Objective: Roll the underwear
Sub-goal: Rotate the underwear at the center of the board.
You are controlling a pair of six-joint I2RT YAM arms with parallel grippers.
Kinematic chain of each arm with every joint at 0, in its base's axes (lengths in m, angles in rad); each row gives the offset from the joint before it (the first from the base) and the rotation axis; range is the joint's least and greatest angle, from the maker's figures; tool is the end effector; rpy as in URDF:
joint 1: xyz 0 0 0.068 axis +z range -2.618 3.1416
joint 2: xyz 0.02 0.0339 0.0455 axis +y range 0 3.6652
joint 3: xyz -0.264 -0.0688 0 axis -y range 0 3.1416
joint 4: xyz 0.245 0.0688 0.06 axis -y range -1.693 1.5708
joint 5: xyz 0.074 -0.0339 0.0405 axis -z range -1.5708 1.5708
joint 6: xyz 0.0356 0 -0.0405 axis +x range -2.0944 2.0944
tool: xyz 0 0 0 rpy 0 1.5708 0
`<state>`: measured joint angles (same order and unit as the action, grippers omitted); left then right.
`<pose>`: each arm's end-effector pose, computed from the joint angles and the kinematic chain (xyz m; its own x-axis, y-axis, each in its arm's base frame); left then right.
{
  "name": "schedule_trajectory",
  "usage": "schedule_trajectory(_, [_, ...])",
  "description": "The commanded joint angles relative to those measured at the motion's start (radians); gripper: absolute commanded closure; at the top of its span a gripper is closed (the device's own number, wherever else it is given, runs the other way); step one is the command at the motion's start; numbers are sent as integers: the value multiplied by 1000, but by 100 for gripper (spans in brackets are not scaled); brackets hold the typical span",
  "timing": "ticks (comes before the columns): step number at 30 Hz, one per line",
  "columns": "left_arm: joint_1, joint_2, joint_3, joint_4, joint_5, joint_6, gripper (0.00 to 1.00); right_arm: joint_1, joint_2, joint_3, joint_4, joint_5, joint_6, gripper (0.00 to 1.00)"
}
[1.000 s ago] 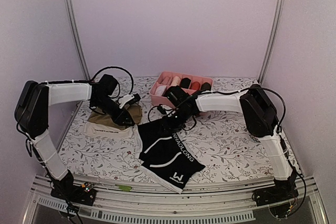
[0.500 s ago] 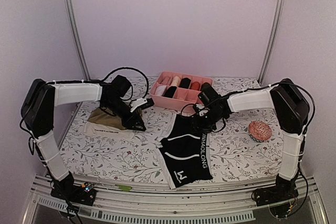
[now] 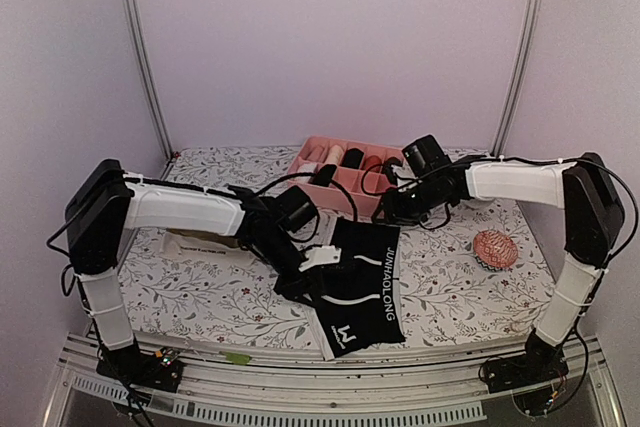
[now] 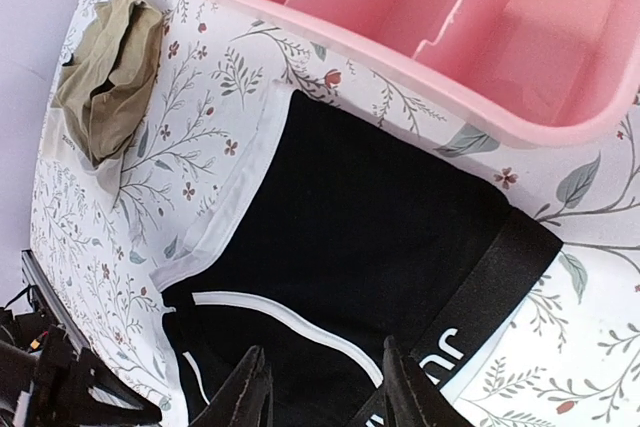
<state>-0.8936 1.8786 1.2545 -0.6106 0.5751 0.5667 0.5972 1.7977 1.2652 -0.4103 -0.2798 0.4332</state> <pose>0.2156 -0.2990 0.1726 -0.0876 0.8279 -0.5539 0.9641 -0.0693 -0.2562 0.3124 0.2243 0.2105 -0.8905 -0.1177 -0.4394 -0.3314 0.8295 0.4495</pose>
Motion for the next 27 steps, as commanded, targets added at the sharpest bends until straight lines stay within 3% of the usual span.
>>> schedule_trajectory(1, [-58,66,-32,46,-25,21,64,-7,-35,-43,-21,-16,-22,61])
schedule_trajectory(6, [-42,110,-66,20,-78,56,67,-12,-69,-94,-21,-16,-21,62])
schedule_trajectory(12, [-39,16,-213,-60,-141,220,73,-38,-113,-145,-22,-25,-42,62])
schedule_trajectory(15, [-30,-10,-225,-113,-105,268,73,-56,-120,-156,-17,-32,-59,62])
schedule_trajectory(21, [35,-74,-83,-165,53,292,63,-97,-88,-149,27,-59,-96,60])
schedule_trajectory(27, [208,9,127,-160,155,245,60,-102,16,-108,48,-111,-173,56])
